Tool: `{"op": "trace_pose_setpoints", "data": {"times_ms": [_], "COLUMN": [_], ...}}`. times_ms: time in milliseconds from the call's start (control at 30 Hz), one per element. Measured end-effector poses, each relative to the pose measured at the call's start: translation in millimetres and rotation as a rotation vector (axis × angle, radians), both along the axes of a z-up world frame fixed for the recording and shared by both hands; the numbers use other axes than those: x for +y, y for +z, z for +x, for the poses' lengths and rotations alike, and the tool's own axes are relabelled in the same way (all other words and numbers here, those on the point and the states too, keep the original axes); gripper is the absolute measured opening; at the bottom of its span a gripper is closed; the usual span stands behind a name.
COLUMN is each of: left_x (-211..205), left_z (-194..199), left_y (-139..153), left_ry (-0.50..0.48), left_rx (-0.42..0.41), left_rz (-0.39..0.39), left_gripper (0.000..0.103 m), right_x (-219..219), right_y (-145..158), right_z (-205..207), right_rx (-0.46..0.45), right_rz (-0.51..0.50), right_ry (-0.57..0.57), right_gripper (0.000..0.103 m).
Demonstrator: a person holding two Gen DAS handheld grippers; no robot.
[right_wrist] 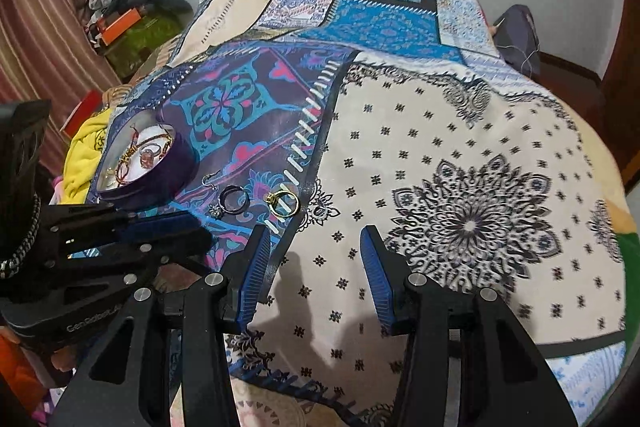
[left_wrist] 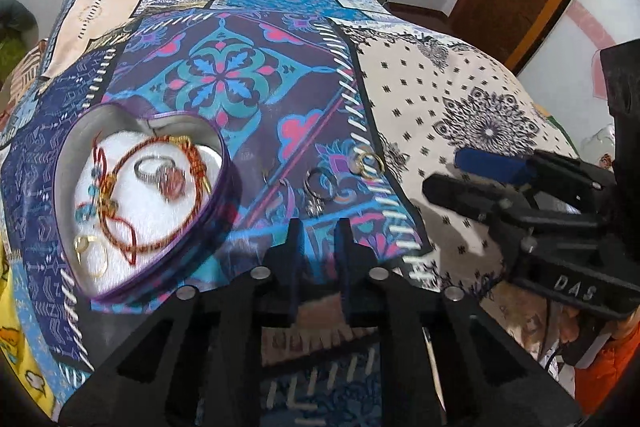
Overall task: Organize jewelry
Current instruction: 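Withdraw both grippers from the tin toward the remaining rings, then grasp the star earring with the left gripper while the right grasps a small ring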
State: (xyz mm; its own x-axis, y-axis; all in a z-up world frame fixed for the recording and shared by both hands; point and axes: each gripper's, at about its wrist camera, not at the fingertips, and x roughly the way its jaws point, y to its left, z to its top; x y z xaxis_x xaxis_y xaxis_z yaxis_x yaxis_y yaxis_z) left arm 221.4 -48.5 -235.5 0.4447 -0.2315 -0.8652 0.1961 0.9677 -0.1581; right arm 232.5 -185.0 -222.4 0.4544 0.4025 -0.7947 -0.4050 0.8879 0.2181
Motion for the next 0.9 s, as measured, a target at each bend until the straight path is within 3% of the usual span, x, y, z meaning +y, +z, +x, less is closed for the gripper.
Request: {"op": "trace_pose_setpoints", "data": {"times_ms": [567,900], "left_x": [3,21], "left_z": [7,-2], "left_y": [-5,2], "left_ry": [0.002,0.034], "left_rx": [-0.055,-0.065], "left_rz": [0.031,-0.003], "left_gripper": [0.009,0.009], "right_x": [22,37], "right_y": [-19,-23], "right_z": [16,18], "right_rx": [0.041,-0.019], "right_rz": [0.011,-0.047], "right_ry": [0.059,0.072], "right_gripper": [0.043,0.033]}}
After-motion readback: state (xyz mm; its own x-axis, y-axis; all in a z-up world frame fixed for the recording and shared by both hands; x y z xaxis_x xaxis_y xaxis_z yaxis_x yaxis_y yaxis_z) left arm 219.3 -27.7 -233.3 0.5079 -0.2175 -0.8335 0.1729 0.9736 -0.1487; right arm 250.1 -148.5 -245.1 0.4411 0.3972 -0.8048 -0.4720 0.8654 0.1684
